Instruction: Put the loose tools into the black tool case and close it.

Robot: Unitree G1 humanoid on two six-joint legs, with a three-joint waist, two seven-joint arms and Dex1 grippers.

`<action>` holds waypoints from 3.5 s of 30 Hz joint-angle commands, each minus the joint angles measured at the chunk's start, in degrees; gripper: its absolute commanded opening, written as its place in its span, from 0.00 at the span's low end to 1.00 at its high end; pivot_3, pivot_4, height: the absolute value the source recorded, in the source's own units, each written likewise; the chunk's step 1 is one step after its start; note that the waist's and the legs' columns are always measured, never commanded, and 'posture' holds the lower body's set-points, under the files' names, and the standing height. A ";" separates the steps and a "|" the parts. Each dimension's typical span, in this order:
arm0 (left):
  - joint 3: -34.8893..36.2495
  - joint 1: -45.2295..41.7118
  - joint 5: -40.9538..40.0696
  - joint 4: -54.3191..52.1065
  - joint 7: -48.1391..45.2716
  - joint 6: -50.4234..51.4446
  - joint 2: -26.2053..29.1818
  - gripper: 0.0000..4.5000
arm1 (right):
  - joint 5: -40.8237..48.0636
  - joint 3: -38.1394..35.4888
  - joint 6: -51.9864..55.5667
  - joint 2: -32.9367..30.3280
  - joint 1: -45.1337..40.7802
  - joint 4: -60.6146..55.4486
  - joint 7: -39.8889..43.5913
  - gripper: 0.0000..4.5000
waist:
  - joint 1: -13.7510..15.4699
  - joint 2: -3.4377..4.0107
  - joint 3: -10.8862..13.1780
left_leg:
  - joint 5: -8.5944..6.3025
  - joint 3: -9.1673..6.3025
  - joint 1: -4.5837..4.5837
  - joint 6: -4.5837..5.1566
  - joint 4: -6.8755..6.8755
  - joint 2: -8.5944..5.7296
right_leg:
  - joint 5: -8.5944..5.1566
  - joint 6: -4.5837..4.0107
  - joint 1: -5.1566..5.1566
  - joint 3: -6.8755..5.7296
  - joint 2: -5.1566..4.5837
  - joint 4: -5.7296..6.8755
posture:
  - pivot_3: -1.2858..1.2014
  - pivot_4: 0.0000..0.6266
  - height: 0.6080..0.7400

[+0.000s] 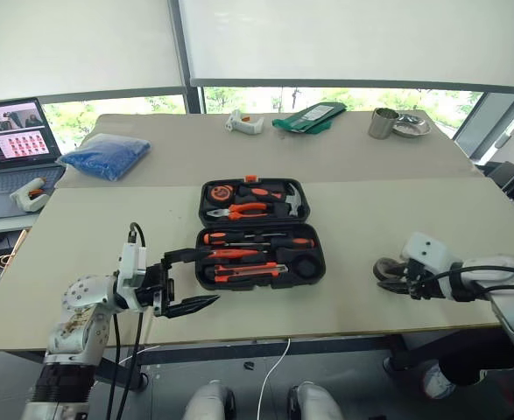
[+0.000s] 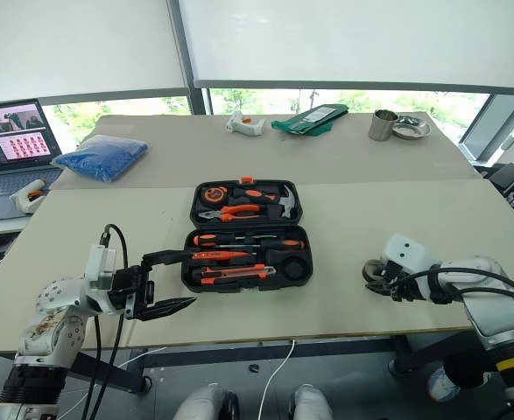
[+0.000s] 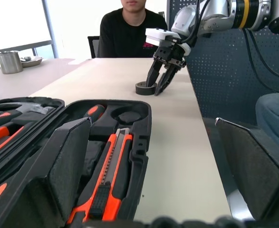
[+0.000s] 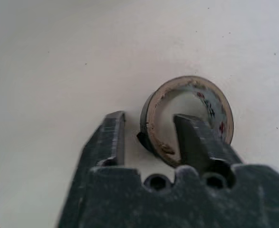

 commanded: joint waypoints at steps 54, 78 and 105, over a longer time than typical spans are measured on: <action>-1.18 -18.86 16.52 16.51 34.92 18.26 2.71 0.13 | -4.80 2.87 -9.39 17.98 -24.81 18.86 -5.56 0.41 | -0.51 -0.26 0.19 | 0.14 0.10 -0.10 -0.16 -0.05 -0.06 | 0.41 -0.32 -0.19 -0.11 0.05 0.10 | 0.52 0.24 1.00; -7.51 -21.98 16.36 13.23 20.33 24.50 -0.06 0.00 | -8.82 4.93 -21.96 28.52 -30.16 34.22 6.07 0.01 | -1.25 -0.26 0.24 | 0.30 0.21 -0.17 -0.60 -0.17 0.13 | 0.40 -0.32 -0.15 -0.09 0.30 0.17 | 0.52 0.24 1.00; 0.24 -27.12 7.85 6.75 32.02 67.42 10.66 1.00 | 7.71 -3.92 55.59 16.30 -29.08 -3.77 -3.83 0.89 | -1.34 -0.30 0.27 | 0.22 -0.08 -0.06 -0.36 -0.03 0.13 | 0.40 -0.42 -0.21 0.00 0.30 0.28 | 0.52 0.24 1.00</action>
